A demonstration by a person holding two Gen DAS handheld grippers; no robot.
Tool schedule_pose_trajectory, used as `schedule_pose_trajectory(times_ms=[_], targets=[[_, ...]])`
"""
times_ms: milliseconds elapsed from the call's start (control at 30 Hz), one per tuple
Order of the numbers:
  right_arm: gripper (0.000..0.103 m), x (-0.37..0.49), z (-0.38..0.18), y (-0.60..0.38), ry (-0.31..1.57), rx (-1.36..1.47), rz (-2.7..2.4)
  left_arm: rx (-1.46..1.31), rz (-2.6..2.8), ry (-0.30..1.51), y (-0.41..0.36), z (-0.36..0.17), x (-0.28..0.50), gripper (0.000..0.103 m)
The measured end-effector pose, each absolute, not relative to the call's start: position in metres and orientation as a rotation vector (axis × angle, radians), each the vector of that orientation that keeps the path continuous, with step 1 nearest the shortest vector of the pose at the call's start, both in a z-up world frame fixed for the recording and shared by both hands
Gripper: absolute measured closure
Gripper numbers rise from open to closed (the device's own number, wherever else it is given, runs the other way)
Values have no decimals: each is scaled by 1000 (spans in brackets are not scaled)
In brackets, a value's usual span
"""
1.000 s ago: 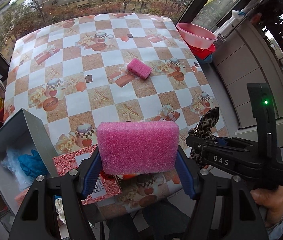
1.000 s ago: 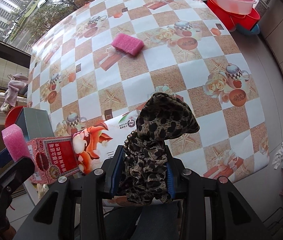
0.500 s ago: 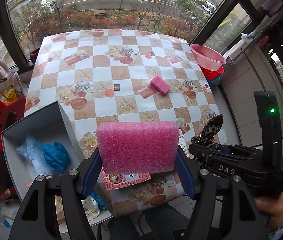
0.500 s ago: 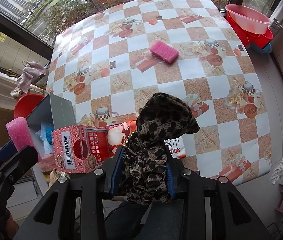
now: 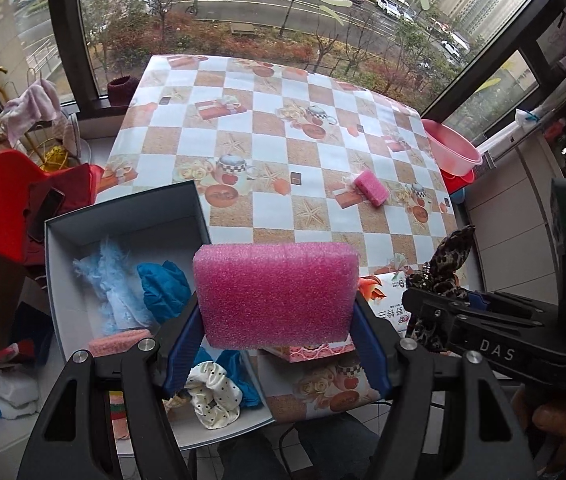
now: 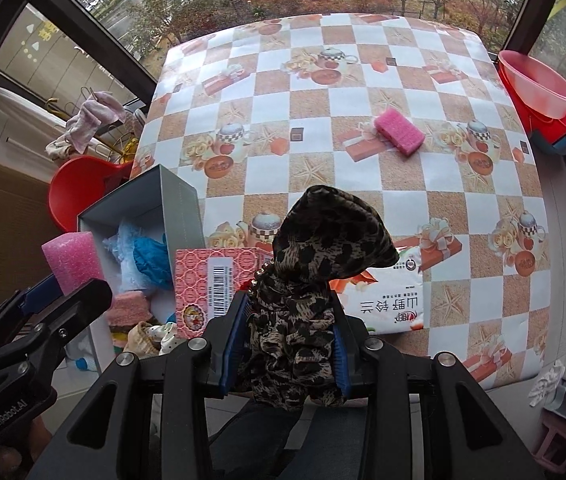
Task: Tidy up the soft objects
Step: 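Carry the pink sponge and leopard-print scrunchie over the white box with both tools, then open both tools to drop the sponge and scrunchie into the box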
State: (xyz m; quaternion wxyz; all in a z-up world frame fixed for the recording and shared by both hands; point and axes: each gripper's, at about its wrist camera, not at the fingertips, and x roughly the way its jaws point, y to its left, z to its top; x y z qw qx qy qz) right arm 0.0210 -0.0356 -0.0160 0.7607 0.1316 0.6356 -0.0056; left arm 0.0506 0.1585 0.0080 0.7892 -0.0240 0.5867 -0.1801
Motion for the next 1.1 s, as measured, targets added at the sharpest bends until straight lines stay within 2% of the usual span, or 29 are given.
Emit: schedule_pose_trajectory(times_ms=[567, 1100], targets=[[64, 43, -15, 33, 1416, 146, 125, -167, -183, 1306, 251, -22, 40, 31], [64, 52, -26, 98, 1465, 34, 284, -206, -75, 1343, 291, -39, 26, 31]])
